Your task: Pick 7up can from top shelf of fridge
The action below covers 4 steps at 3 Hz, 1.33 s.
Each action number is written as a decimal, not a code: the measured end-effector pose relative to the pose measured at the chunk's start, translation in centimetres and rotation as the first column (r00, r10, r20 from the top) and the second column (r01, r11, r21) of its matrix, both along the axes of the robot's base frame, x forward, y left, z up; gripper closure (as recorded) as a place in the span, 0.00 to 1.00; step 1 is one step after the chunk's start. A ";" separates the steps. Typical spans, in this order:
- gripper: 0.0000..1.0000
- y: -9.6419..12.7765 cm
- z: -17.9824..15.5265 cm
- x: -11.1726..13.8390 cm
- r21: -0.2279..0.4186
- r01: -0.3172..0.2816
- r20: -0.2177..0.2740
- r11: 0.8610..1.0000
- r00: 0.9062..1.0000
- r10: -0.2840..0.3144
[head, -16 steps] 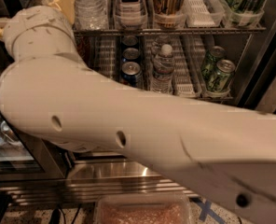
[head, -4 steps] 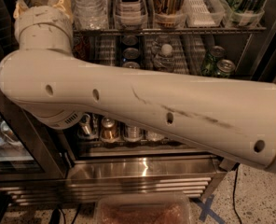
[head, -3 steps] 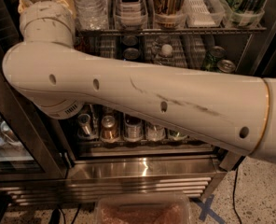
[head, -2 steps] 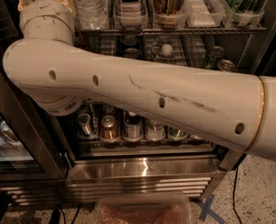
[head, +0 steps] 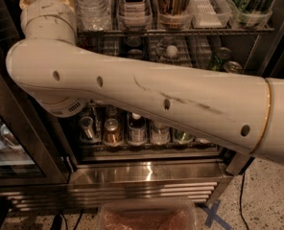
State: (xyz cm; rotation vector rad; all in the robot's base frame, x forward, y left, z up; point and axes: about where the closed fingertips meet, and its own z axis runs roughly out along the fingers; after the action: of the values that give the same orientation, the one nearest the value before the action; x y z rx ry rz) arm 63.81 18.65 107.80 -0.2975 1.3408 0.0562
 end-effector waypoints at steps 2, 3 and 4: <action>1.00 -0.2 0.6 0.0 0.013 -0.006 0.001 1.000 1.000 0.006; 1.00 -0.9 2.3 -0.1 0.047 -0.018 0.016 0.999 1.000 0.018; 1.00 -1.8 4.0 -0.2 0.081 -0.029 0.035 0.996 0.999 0.027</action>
Offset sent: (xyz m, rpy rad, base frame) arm 0.0011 -0.0043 0.0076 0.0253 0.0062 0.0144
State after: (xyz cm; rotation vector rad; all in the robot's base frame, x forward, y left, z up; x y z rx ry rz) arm 63.66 16.90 111.82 -0.2475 1.2975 0.1282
